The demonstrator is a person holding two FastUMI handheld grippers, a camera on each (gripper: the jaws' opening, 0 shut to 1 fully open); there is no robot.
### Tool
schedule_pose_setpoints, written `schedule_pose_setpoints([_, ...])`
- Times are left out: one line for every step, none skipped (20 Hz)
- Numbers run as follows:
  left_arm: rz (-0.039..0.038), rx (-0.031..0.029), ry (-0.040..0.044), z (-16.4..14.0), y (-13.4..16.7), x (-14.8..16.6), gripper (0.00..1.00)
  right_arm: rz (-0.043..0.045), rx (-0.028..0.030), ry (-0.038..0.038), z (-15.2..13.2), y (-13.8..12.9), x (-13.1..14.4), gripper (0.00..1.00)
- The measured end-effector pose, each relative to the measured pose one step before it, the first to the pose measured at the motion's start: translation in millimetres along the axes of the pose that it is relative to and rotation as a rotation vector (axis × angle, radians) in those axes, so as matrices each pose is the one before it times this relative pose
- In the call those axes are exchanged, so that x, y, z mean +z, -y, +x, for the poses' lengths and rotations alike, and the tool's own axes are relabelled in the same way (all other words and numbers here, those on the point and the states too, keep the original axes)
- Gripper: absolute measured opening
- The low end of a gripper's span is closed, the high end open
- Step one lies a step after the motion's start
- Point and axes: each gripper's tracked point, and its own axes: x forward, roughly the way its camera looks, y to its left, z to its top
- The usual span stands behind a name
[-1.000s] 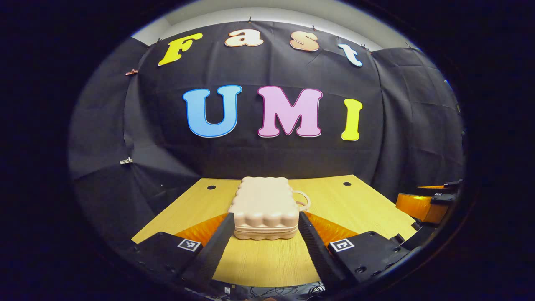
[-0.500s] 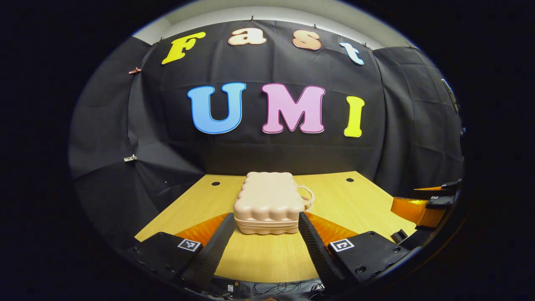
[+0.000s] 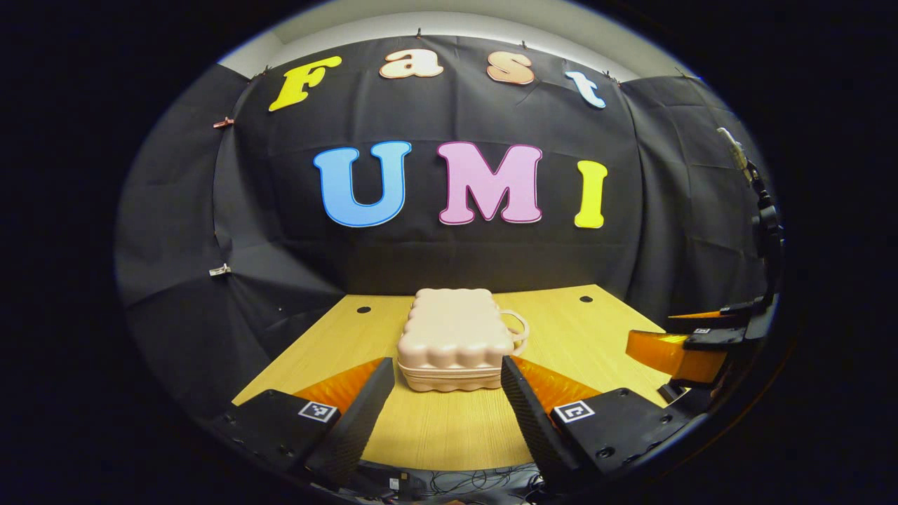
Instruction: First open the suitcase, pack the skin care products into it, and then close the suitcase.
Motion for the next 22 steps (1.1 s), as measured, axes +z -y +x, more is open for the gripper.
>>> schedule_pose_setpoints([0.0058,-0.01105,-0.01111,-0.52,1.22,-1.01,0.96,-0.00135,0.00377,0.00329,2.23,-2.7,2.18,0.98])
schedule_pose_setpoints([0.0057,-0.00221,0.00058,1.06,-1.39,2.74,0.96,0.00102,0.00368,0.00468,1.13,-1.34,3.16,0.98])
schedule_pose_setpoints([0.00144,0.00135,0.00036,1.81,-2.98,5.32,0.96,-0.00067,0.00457,-0.00012,2.33,-2.12,1.35,0.98])
schedule_pose_setpoints([0.00128,0.00081,0.01125,2.69,-2.82,8.46,0.96,-0.00772,0.00537,-0.00786,3.03,-1.71,-1.25,0.98])
schedule_pose_setpoints([0.00172,-0.00317,0.01907,1.89,-2.59,12.9,0.96,-0.01557,0.00719,-0.01601,2.19,-1.72,-1.92,0.98])
schedule_pose_setpoints([0.00152,0.00686,0.01417,2.04,-4.0,8.8,0.96,-0.01851,0.0103,-0.01432,1.73,-2.1,-2.16,0.98])
schedule_pose_setpoints([-0.00287,0.01503,0.01022,0.98,-5.9,7.43,0.96,-0.01799,0.00678,-0.00896,1.2,-1.81,-0.43,0.98])
schedule_pose_setpoints([-0.00957,0.00916,0.00516,0.56,-4.46,3.29,0.96,-0.01408,0.00504,-0.00235,-0.12,0.02,0.97,0.98])
schedule_pose_setpoints([-0.01465,0.00747,0.00155,-0.65,-1.89,1.87,0.96,-0.00769,0.00352,0.00008,1.82,-0.8,2.01,0.98])
schedule_pose_setpoints([-0.01499,0.00843,-0.00408,-0.7,-1.33,-0.29,0.96,-0.00145,0.0033,-0.00063,2.38,-1.58,1.69,0.98])
schedule_pose_setpoints([-0.01212,0.00822,-0.00656,-1.7,-1.19,-1.82,0.96,0.00405,0.00161,-0.00447,3.69,-0.84,0.27,0.98])
schedule_pose_setpoints([-0.00684,0.00947,-0.00286,-1.46,-2.49,-2.28,0.96,0.00502,0.0045,-0.00417,3.34,-2.49,0.62,0.98])
schedule_pose_setpoints([-0.00204,0.00263,-0.00207,-0.81,-0.58,-1.13,0.96,0.00198,0.00636,-0.0001,2.13,-3.3,2.56,0.98])
schedule_pose_setpoints([0.0014,0.00517,-0.00184,-1.2,-1.16,-1.4,0.96,-0.00376,0.00818,0.00549,1.7,-2.5,3.67,0.98])
schedule_pose_setpoints([0.00164,0.00743,0.00115,-0.28,-1.96,1.26,0.96,-0.01015,0.00563,0.00565,3.01,-1.9,3.08,0.98])
schedule_pose_setpoints([-0.00088,0.00549,-0.00201,-0.49,-1.73,0.18,0.96,-0.00769,0.00551,0.00235,1.51,-1.16,1.49,0.98])
schedule_pose_setpoints([-0.0041,0.00612,-0.00107,-0.21,-1.46,1.39,0.96,-0.00274,0.00545,-0.00002,1.44,-1.38,1.34,0.98])
schedule_pose_setpoints([-0.00409,0.00261,0.00164,0.71,0.18,1.31,0.96,0.00118,0.00075,0.00036,0.65,-0.38,-0.23,0.98])
schedule_pose_setpoints([-0.00287,0.00102,0.00496,-0.58,-0.48,2.97,0.96,0.00417,0.00179,-0.00003,0.72,-1.14,1.44,0.98])
schedule_pose_setpoints([-0.00329,0.00327,0.00258,0.27,-1.01,0.8,0.96,0.00365,0.00438,-0.00155,0.9,-1.3,0.03,0.98])
schedule_pose_setpoints([-0.00347,0.00267,0.00203,-0.22,-0.83,0.81,0.96,-0.00238,0.00259,0.00085,1.38,-0.87,0.59,0.98])
schedule_pose_setpoints([-0.00419,0.00207,-0.00224,-0.61,-0.48,-1.78,0.96,-0.00407,0.00061,0.00144,-0.38,0.16,0.91,0.98])
